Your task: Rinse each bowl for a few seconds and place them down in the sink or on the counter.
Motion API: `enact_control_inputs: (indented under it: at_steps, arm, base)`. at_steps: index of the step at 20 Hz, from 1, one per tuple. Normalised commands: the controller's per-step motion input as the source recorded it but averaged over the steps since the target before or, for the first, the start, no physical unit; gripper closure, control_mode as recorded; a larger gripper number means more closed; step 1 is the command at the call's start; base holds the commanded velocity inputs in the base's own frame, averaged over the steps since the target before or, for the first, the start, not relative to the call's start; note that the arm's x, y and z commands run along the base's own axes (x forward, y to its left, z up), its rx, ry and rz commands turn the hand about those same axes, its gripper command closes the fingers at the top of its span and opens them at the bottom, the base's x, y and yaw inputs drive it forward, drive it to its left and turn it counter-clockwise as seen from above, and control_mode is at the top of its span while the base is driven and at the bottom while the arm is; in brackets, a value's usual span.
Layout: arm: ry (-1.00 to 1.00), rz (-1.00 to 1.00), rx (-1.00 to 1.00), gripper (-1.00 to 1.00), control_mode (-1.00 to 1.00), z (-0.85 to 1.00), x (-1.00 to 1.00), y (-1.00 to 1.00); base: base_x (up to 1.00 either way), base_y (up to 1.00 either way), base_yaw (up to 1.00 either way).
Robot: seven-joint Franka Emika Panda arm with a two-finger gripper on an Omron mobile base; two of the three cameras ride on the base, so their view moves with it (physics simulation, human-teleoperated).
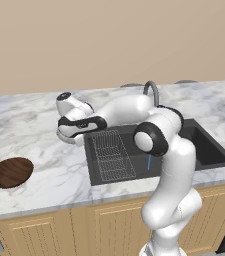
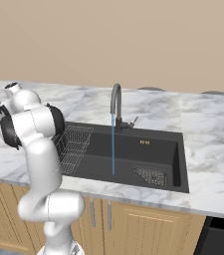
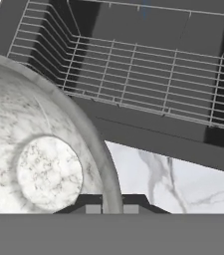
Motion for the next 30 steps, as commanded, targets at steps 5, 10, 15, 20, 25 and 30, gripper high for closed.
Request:
enact_control_inputs:
  at_steps: [5, 10, 15, 20, 25, 30]
  arm:
    - [-0.09, -0.20, -0.04, 1.00, -1.00, -0.10, -0.04, 0.04]
    - [-0.10, -0.19, -0.04, 1.00, -1.00, -0.01, 0.00, 0.00]
    - [-0.10, -0.20, -0.04, 1.00, -1.00, 0.01, 0.00, 0.02]
    - [-0.07, -0.21, 0.00, 1.00, -1.00, 0.06, -0.01, 0.01]
    - [-0.05, -0.17, 0.00, 1.00, -1.00, 0.10, 0.00, -0.08]
    - [-0.05, -0.14, 0.00, 1.00, -1.00, 0.15, -0.01, -0.16]
  base:
    - [0.00, 0.00, 0.00]
    - [0.00, 0.00, 0.00]
    - [0.00, 0.00, 0.00]
    - [0.00, 0.00, 0.00]
    - [0.00, 0.00, 0.00]
    - [0.00, 0.00, 0.00]
